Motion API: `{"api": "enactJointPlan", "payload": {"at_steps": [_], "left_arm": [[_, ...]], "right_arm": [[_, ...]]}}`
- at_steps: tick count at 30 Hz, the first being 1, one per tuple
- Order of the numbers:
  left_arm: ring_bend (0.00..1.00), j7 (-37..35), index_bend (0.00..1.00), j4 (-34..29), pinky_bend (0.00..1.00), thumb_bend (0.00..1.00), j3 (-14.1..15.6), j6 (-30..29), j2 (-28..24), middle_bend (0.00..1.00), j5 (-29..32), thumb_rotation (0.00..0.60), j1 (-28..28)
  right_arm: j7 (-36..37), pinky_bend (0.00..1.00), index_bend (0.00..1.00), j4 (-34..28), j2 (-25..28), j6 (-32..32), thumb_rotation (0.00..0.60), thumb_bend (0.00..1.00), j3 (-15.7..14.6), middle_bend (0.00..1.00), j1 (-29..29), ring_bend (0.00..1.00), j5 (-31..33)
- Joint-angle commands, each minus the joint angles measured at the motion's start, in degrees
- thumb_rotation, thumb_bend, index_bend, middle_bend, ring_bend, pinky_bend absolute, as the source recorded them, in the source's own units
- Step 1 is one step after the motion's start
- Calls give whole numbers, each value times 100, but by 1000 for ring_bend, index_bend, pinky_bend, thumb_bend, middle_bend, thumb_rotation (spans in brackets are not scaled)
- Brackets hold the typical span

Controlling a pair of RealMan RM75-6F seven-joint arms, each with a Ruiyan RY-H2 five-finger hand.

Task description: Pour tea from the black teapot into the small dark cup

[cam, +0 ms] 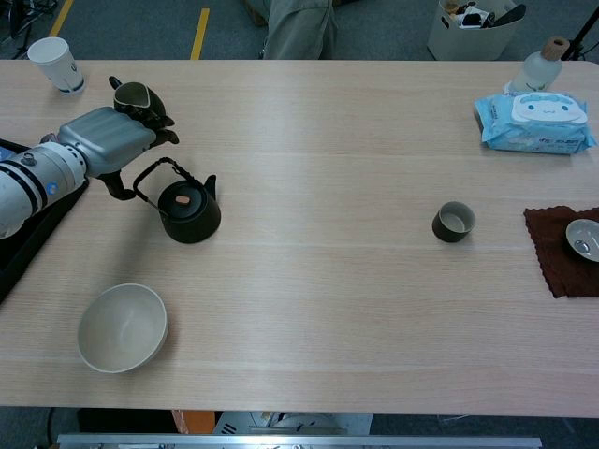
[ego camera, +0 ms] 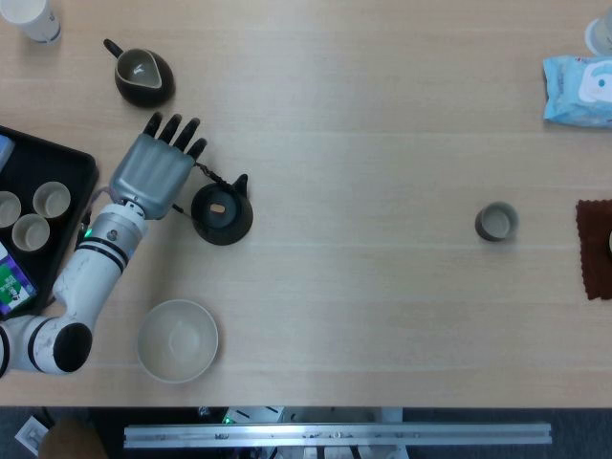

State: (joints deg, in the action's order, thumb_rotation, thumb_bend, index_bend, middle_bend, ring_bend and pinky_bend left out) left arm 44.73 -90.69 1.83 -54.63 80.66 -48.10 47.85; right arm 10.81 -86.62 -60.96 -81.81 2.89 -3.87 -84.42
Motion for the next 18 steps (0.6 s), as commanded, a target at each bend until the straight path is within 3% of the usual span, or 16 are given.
{"api": "enactJointPlan", "payload": {"at_steps": [1,18], "left_arm": [[0,-117,109,91,76,211,-55,-51,68,0,-157,600,-10],[0,-15,108,-921,76,211,-203,-270,-265,0,251,600,-5]], "right_arm": [[9,284,337,5,1,-5,600,66,4,325,2,263,-2],[90,283,337,92,-38,49,600,66,9,325,-38,263,-34]]}}
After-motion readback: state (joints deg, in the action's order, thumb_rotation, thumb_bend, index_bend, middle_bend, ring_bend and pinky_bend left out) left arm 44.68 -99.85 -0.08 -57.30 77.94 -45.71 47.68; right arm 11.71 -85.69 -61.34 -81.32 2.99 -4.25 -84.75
